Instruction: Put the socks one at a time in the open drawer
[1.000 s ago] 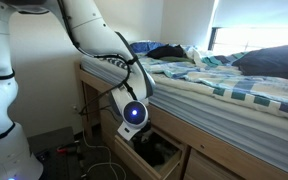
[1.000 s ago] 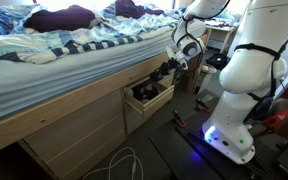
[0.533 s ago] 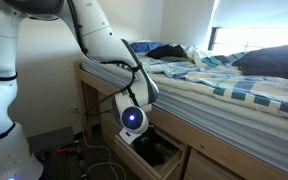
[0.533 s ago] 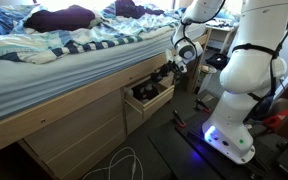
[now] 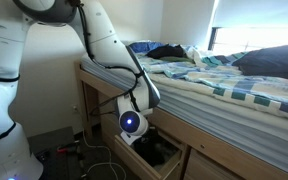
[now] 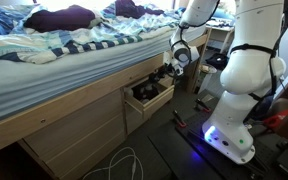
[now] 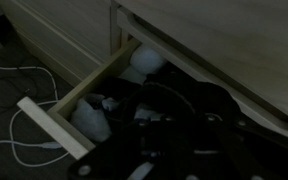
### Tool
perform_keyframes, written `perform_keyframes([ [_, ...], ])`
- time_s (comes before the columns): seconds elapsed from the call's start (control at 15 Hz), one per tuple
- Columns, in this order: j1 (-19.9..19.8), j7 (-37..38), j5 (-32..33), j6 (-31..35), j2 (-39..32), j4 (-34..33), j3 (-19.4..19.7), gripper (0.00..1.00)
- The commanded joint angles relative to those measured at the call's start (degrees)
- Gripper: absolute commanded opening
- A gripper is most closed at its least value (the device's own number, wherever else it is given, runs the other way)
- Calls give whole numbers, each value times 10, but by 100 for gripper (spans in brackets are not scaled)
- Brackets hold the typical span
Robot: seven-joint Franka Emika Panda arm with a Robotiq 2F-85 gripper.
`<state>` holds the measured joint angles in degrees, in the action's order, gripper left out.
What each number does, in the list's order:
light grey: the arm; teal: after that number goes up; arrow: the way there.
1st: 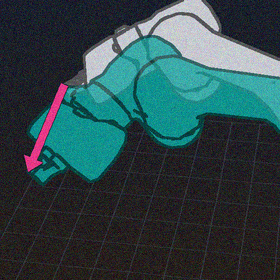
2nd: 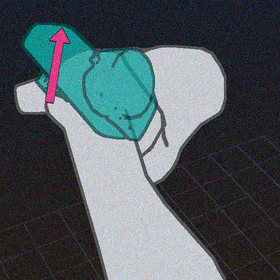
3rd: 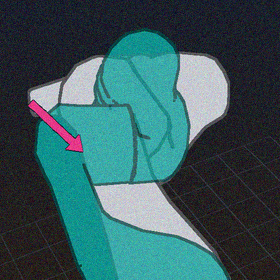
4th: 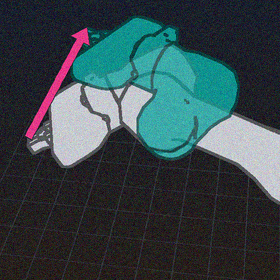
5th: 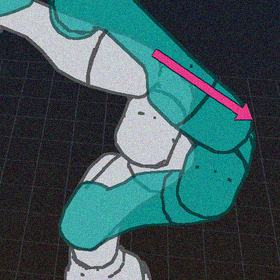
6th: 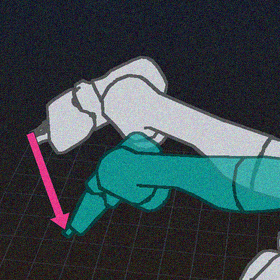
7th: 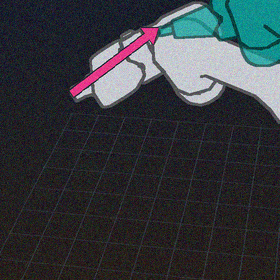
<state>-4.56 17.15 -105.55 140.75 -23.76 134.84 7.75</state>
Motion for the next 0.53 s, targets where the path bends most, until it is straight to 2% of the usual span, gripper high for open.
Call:
perform_keyframes([
  [0.0,4,-16,-36,4,-21,-27,-7,5],
  [0.47,6,-8,-56,9,-41,-56,-6,5],
])
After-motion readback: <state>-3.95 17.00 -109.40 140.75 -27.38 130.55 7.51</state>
